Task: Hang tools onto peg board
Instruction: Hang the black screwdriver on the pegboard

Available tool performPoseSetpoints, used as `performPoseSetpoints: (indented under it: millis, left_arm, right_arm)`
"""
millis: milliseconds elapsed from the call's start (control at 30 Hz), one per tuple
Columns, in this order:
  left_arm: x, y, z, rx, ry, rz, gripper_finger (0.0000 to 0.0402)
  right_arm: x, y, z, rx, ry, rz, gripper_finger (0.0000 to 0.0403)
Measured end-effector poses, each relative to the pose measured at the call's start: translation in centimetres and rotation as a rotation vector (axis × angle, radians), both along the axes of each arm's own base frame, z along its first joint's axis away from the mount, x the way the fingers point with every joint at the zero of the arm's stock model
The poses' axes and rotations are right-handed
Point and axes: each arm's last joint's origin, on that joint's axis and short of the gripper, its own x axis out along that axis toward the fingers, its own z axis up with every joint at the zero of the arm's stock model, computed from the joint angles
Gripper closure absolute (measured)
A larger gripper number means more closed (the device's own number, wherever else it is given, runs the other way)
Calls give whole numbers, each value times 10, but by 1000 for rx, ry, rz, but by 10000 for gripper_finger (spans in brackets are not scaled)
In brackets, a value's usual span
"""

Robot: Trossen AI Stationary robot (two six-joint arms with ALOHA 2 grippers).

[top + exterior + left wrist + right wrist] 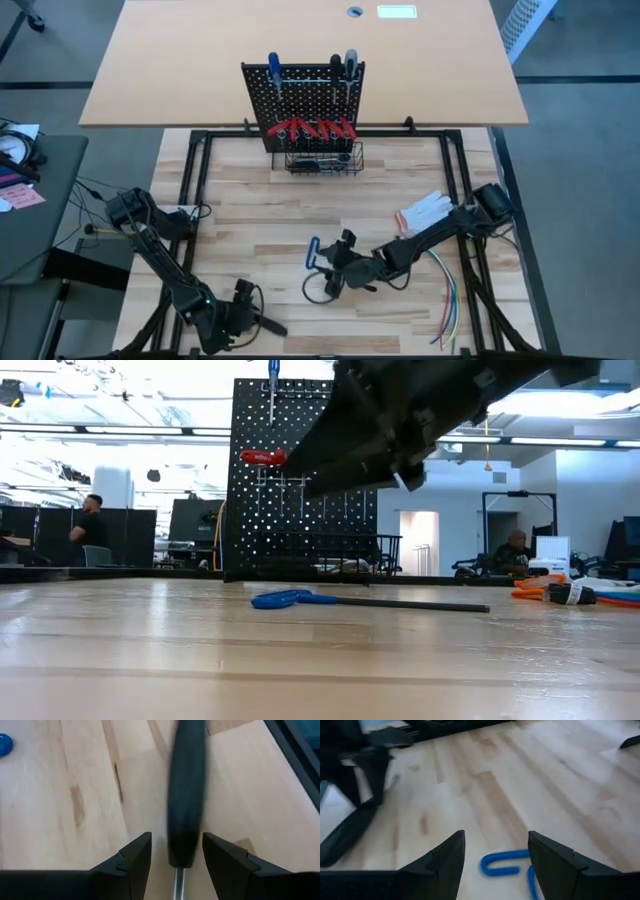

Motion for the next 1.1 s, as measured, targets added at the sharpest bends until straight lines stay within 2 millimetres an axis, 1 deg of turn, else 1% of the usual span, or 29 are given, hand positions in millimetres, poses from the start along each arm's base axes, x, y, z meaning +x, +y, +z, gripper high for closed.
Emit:
performPoseSetpoints:
  millis: [200, 333, 400, 500, 600, 633, 700, 733, 833, 900, 967, 1067, 1100]
  left_arm:
    - [-7, 8, -16, -43, -22, 4, 231]
    - [-6, 21, -25, -40, 4, 60, 234]
    - [-3, 29, -30, -40, 40, 71, 245]
    - [2, 40, -32, -52, 76, 85, 285]
    - [5, 50, -27, -41, 63, 85, 351]
    - [6, 56, -24, -16, 43, 94, 368]
    - [10, 70, -18, 48, -31, 137, 381]
    - [11, 77, -15, 88, -64, 160, 381]
    - [20, 96, 6, 63, -263, 244, 379]
    - [24, 113, 16, 23, -386, 275, 382]
    - [24, 128, 24, -36, -531, 269, 382]
    - [20, 149, 47, -222, -816, 175, 382]
    - [17, 157, 51, -271, -899, 138, 382]
  right_arm:
    - [-9, 21, 0, 57, -17, 28, 184]
    - [-13, 32, 2, 88, -39, 36, 184]
    - [-16, 36, 2, 89, -52, 24, 184]
    - [-19, 42, 3, 94, -71, 2, 184]
    - [-23, 48, 3, 82, -88, -16, 184]
    - [-25, 50, 4, 72, -95, -27, 184]
    - [-28, 55, 4, 51, -113, -51, 184]
    - [-30, 57, 5, 40, -121, -62, 184]
    - [-33, 62, 5, 29, -135, -73, 184]
    - [-32, 61, 7, 28, -144, -72, 184]
    - [-29, 60, 5, 19, -158, -71, 184]
    - [-19, 55, 1, -32, -184, -45, 184]
    - [-13, 53, 0, -52, -193, -24, 184]
